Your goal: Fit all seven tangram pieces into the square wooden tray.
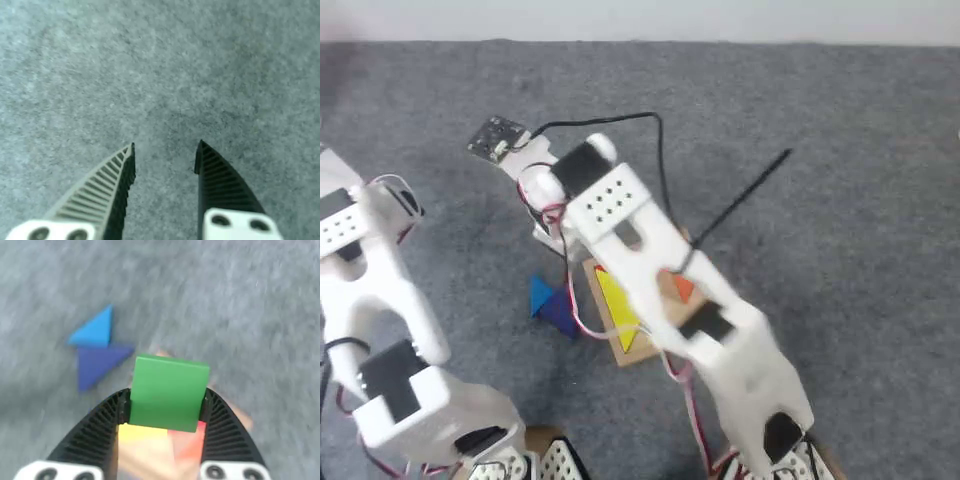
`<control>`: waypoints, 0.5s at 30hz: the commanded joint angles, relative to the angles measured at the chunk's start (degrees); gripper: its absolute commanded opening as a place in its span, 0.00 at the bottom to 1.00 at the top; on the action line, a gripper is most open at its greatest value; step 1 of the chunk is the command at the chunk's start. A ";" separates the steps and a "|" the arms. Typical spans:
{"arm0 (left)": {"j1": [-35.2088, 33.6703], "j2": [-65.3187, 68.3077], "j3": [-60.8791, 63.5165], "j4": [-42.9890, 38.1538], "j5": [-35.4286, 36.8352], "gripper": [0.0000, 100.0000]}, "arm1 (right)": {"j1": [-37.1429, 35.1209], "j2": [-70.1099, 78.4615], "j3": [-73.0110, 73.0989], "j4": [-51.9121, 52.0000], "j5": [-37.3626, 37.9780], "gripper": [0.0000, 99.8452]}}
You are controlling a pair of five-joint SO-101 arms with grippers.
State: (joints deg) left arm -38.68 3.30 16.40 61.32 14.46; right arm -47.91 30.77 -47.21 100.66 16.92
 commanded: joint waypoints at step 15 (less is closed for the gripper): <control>2.02 -1.14 -0.40 0.53 -0.44 0.20 | 7.96 -53.76 92.57 -36.26 6.42 0.09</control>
State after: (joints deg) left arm -37.01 3.30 16.40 61.41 14.46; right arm -40.79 -23.65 43.16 68.84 22.55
